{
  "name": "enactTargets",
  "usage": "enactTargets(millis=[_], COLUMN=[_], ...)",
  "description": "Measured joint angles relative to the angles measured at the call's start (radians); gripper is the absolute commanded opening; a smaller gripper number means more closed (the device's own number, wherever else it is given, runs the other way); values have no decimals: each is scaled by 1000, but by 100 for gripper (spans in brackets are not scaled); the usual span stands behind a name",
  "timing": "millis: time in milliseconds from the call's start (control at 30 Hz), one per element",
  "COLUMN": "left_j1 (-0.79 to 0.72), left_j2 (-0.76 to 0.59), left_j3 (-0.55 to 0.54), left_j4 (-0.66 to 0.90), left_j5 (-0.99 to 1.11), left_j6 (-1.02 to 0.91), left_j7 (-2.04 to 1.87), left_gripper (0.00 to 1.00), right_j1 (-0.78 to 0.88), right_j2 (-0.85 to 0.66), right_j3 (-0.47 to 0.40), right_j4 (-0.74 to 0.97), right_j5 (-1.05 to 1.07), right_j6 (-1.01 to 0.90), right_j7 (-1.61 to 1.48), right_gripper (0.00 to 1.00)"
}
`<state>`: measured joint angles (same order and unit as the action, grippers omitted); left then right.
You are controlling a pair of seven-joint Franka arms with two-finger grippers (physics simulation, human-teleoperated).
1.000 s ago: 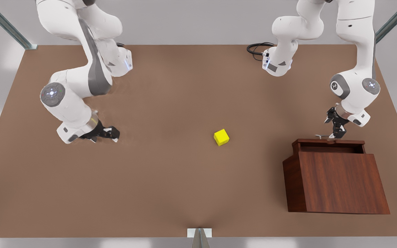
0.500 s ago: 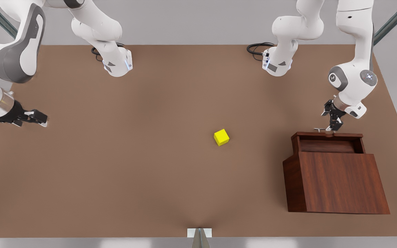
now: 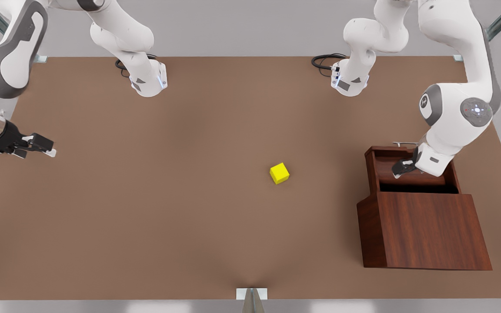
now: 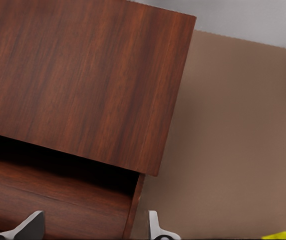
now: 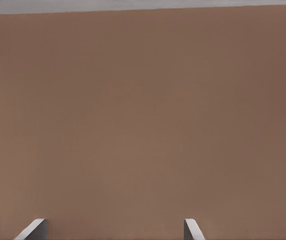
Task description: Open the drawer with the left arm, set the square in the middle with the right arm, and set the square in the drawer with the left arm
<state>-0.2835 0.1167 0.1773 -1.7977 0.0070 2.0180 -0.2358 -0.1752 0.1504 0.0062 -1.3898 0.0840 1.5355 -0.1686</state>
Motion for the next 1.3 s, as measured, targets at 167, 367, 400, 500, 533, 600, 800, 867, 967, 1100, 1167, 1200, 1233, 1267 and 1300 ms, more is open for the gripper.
enactTargets(millis=[167,367,400,500,533,600,800,867,967,1100,1167,1200,1233,1267,1300], left_j1=[-54,-128,-142,-193,-202,-237,-244,-244,-243,-243,-242,-241,-242,-243,-243], left_j2=[241,381,396,457,469,498,507,490,459,440,443,443,443,444,446], left_j3=[-329,-403,-403,-403,-403,-401,-401,-401,-401,-394,-386,-378,-364,-361,-360], left_j4=[242,298,297,301,299,294,184,125,36,-34,-35,-54,-77,-78,-78], left_j5=[-21,8,20,70,103,166,292,307,318,323,324,324,325,325,325], left_j6=[-74,-36,-38,9,18,40,129,174,253,333,336,361,394,396,396], left_j7=[-201,260,292,420,421,418,421,421,419,417,417,419,421,421,421], left_gripper=[100,100,100,100,100,100,100,100,100,100,100,100,100,100,100], right_j1=[4,6,3,2,-1,7,47,55,53,52,54,53,57,54,53], right_j2=[-8,0,1,0,0,1,61,68,67,72,68,65,63,61,61], right_j3=[1,-2,0,-2,-4,0,11,11,14,13,15,25,29,29,29], right_j4=[0,23,23,24,24,44,79,78,80,83,83,83,83,84,84], right_j5=[0,17,17,20,32,17,-82,-82,-79,-62,-73,-74,-79,-77,-77], right_j6=[-3,-3,-3,-4,-1,6,15,14,14,12,11,12,12,11,9], right_j7=[-6,-1,-1,1,1,4,150,152,155,155,155,155,155,155,155], right_gripper=[100,100,100,100,100,100,100,100,100,100,100,100,100,100,100])
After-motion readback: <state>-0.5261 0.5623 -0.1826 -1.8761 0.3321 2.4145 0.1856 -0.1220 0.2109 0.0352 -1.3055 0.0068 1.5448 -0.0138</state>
